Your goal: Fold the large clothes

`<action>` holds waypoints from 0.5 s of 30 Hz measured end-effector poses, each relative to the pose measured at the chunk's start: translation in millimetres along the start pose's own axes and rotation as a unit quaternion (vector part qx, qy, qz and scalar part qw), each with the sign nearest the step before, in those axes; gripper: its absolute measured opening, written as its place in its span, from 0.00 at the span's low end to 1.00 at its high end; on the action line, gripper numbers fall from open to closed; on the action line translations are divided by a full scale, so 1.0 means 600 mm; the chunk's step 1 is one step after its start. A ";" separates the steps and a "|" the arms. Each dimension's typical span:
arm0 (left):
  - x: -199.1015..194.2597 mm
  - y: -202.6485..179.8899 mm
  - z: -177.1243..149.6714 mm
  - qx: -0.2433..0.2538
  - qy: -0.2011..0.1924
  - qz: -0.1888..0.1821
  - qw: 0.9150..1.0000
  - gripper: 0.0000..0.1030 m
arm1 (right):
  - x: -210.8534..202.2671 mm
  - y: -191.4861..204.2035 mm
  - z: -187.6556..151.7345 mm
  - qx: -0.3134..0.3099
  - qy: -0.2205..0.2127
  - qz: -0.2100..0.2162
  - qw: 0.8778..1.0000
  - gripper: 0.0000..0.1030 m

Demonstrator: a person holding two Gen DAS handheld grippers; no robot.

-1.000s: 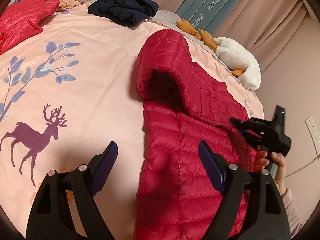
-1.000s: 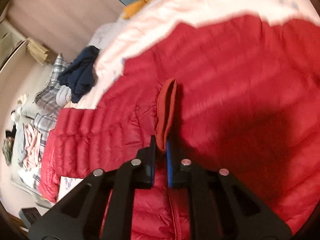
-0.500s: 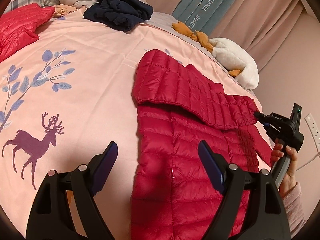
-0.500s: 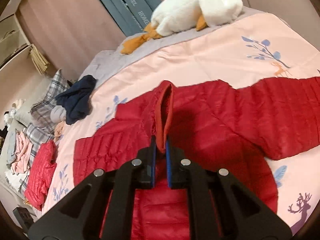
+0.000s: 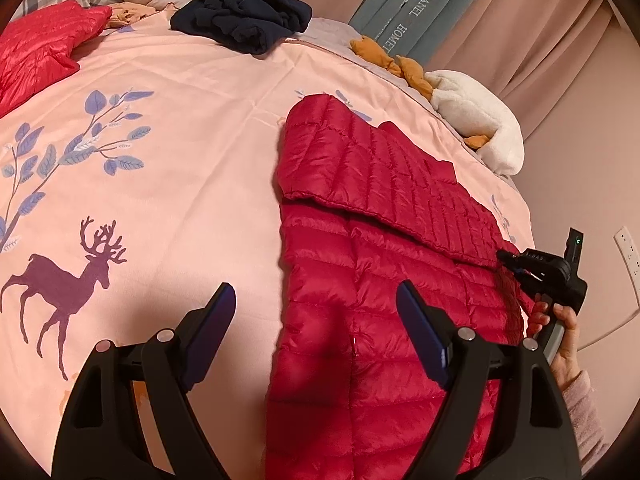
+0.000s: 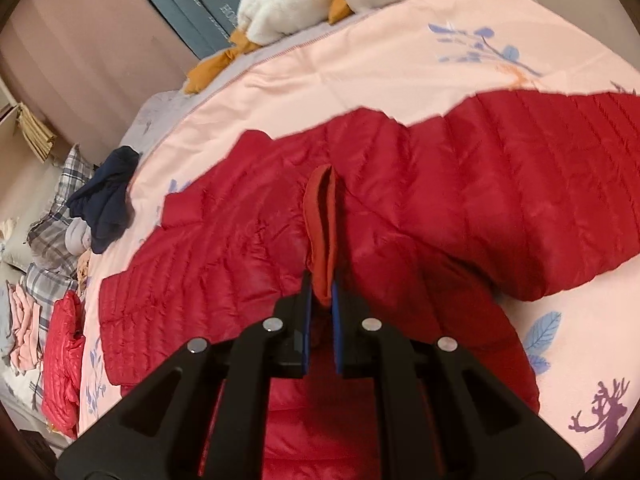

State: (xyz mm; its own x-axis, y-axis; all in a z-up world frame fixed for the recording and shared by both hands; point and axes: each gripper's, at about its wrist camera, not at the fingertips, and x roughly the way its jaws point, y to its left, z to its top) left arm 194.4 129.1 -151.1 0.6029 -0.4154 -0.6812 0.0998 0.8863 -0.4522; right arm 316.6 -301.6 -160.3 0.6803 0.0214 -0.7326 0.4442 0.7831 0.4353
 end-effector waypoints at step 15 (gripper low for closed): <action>0.006 0.002 -0.002 0.000 0.004 0.003 1.000 0.80 | 0.021 -0.010 -0.011 -0.003 0.020 -0.006 1.000 0.10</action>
State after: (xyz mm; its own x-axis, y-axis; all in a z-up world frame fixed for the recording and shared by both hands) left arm 196.1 128.2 -154.6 0.5974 -0.4112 -0.6885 0.0962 0.8891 -0.4475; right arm 318.7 -301.9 -175.3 0.6504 0.0365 -0.7587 0.4492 0.7871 0.4228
